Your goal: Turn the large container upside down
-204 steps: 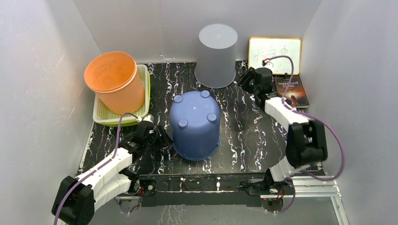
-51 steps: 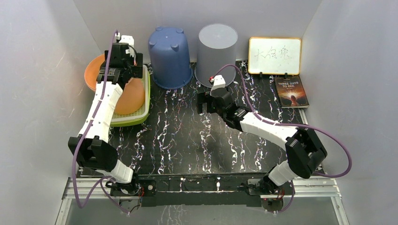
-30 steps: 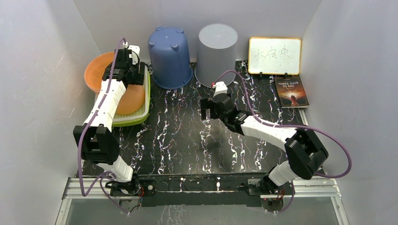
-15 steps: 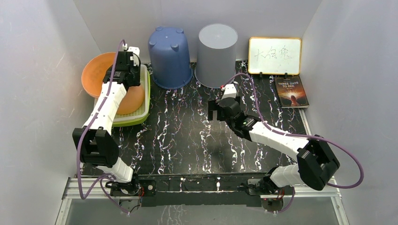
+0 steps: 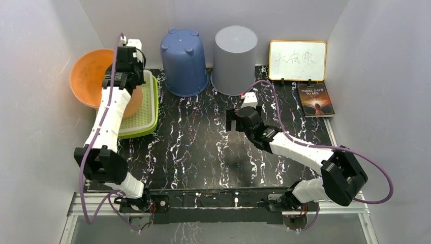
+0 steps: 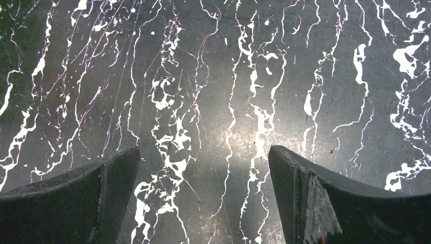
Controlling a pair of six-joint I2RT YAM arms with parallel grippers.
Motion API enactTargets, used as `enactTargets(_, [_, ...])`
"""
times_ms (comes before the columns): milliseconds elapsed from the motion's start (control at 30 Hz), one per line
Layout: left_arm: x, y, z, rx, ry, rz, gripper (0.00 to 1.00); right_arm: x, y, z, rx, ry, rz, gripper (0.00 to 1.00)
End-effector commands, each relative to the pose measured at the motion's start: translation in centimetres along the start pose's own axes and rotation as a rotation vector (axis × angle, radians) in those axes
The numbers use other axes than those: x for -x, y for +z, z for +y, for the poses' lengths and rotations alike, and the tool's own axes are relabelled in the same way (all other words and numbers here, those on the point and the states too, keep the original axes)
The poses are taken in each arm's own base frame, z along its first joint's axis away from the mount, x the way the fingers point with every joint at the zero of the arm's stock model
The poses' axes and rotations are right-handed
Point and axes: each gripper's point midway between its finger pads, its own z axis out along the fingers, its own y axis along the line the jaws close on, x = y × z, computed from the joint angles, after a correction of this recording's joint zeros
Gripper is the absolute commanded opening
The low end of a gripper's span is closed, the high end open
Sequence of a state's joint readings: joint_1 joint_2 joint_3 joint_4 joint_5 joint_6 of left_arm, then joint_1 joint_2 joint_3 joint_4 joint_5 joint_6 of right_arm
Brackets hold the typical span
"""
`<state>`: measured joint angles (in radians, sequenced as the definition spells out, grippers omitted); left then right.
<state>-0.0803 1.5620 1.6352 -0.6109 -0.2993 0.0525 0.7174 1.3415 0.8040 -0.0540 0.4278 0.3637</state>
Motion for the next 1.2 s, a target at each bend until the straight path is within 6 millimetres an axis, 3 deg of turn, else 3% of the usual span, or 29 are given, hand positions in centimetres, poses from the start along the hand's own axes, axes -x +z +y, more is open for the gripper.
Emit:
enactTargets(0, [8.3,-10.2,5.5,0.120,-0.104,-0.314,0.00,4.3,-1.5,-0.2,-0.014,0.069,-0.119,0.98])
enactTargets(100, [10.2,-13.8,5.7,0.065,-0.161,-0.419,0.00,7.1,-2.5,-0.7,-0.029,0.081,-0.175,0.98])
enactTargets(167, [11.1,-16.4,4.6,-0.037,-0.213,-0.483,0.00,9.5,-3.2,-1.8,-0.067,0.090,-0.218,0.98])
enactTargets(300, [11.9,-20.4,0.5,-0.334,-0.315,-0.555,0.00,15.7,-4.4,-4.9,-0.136,0.141,-0.295,0.98])
enactTargets(367, [11.7,-22.3,-2.5,-0.533,-0.344,-0.565,0.00,18.1,-4.7,-6.5,-0.160,0.164,-0.322,0.98])
enactTargets(567, [10.7,-27.6,-8.5,-1.025,-0.473,-0.572,0.00,23.3,-4.9,-9.9,-0.165,0.223,-0.376,0.98])
enactTargets(700, [9.7,-28.8,-10.1,-1.199,-0.539,-0.563,0.00,24.6,-4.7,-11.4,-0.150,0.254,-0.383,0.98])
enactTargets(900, [8.2,-29.7,-13.3,-1.499,-0.688,-0.533,0.00,23.6,-4.3,-14.2,-0.182,0.296,-0.373,0.98])
enactTargets(1167, [5.2,-31.4,-22.4,-1.767,-0.742,-0.436,0.00,22.0,-3.8,-16.9,-0.209,0.348,-0.359,0.98])
